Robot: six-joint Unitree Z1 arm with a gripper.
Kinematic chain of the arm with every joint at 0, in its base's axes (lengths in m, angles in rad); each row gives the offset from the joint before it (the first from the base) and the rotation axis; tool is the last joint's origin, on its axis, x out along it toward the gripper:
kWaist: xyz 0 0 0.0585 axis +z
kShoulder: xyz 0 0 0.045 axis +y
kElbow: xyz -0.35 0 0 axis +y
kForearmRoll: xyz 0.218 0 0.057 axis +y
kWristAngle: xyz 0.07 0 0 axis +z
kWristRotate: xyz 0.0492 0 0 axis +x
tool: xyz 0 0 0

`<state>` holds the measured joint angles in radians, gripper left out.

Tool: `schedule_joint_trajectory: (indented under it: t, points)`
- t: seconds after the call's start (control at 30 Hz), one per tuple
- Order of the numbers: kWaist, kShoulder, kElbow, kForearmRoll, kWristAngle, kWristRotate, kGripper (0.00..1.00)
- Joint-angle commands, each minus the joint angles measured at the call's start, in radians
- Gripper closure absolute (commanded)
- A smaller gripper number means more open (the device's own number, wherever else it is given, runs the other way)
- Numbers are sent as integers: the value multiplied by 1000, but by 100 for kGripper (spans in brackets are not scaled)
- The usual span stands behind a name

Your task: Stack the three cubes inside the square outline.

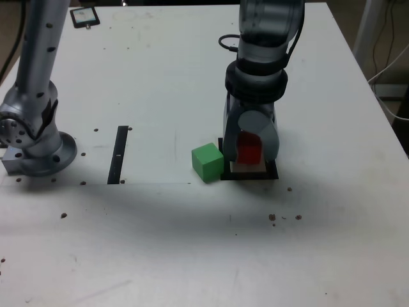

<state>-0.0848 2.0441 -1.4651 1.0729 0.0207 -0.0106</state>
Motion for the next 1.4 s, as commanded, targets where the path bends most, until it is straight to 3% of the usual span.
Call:
schedule_joint_trajectory:
  t: [0.0, 0.27, 0.33, 0.4, 0.57, 0.67, 1.1, 1.37]
  points:
    - [-1, 2, 5, -4, -5, -2, 72]
    - [-2, 1, 14, -8, -12, -3, 72]
    - [-3, 2, 13, -7, -12, -3, 67]
    - [-5, 1, 13, -8, -11, -3, 56]
    - [-13, -4, 16, -11, -5, -4, 13]
    - [-19, -10, 17, -8, -2, -5, 1]
    - [-43, -72, 12, 26, 28, -34, 0]
    - [-34, -133, -8, 89, 74, -12, 0]
